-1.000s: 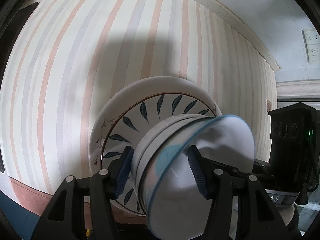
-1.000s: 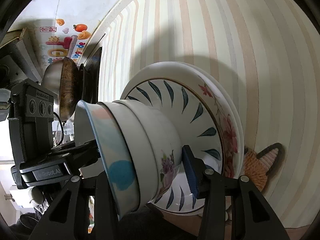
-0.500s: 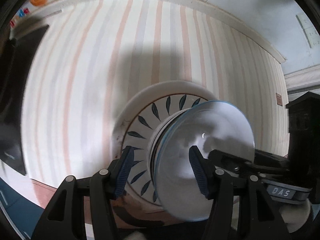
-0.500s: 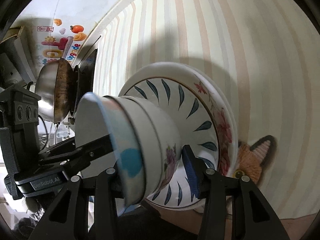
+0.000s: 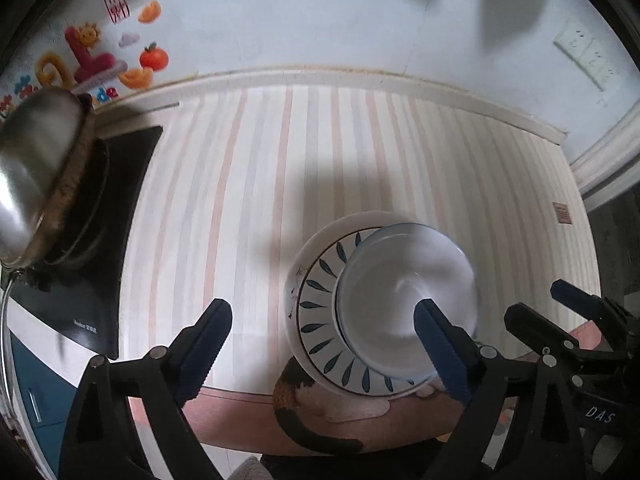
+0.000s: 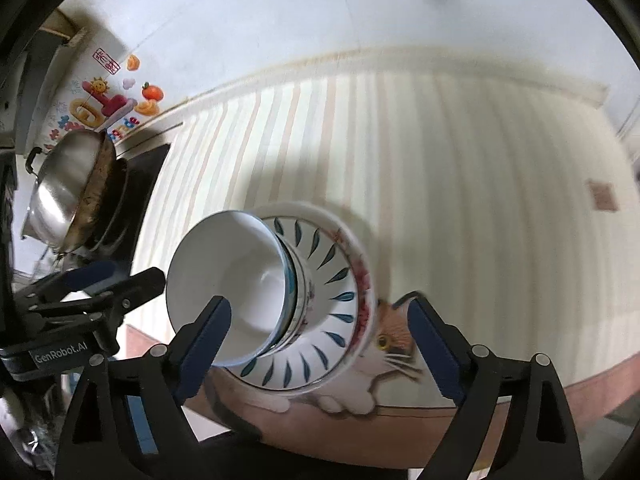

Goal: Organize plates and bowls
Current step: 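Lower the nested bowls onto the leaf-print plate and open both grippers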

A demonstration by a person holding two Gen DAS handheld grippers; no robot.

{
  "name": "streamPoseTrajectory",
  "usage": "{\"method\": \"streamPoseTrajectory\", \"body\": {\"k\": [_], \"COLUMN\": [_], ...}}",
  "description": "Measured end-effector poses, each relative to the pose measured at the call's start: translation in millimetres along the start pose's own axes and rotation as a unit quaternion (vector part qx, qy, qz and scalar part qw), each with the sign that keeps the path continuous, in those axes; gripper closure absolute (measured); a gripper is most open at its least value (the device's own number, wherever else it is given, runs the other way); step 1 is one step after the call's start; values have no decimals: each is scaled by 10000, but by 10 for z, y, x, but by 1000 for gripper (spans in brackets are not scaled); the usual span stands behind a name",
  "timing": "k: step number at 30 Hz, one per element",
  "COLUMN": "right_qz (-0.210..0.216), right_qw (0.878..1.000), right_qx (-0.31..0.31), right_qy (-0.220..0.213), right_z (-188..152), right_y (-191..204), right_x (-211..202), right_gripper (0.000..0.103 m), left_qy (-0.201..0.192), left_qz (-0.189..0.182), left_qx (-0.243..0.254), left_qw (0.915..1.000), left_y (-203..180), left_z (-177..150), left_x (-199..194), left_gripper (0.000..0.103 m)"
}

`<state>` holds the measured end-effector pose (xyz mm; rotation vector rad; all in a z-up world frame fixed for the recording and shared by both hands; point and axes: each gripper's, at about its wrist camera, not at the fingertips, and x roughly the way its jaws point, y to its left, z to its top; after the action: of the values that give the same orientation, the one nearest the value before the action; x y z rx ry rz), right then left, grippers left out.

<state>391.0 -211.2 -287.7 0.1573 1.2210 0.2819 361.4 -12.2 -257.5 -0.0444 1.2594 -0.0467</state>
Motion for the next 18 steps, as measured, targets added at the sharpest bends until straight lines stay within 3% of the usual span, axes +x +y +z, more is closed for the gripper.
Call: {"method": "streamPoseTrajectory", "body": {"k": [12,15,18], "right_qz": [-452,-549,-628], "right_qw": [9953,9922,9887], "right_qx": [154,128,53], "right_qy": [-848,-1109,-1363], "right_z": [-313,-447,-586], "right_y": [327,414,497], "right_x": [-848,-1129,-1389], "right_gripper": [8,7,6], "left_qy": [-745,-1033,-1387], "left_qz": [-5,18,67], "left_qx": [290,320,316], "left_qw": [9968,9941,9898], "left_y": [-23,-31,-60], "left_z": [-319,-431,-572], "left_x": [-717,-978,-1253], "left_gripper": [10,1,0]}}
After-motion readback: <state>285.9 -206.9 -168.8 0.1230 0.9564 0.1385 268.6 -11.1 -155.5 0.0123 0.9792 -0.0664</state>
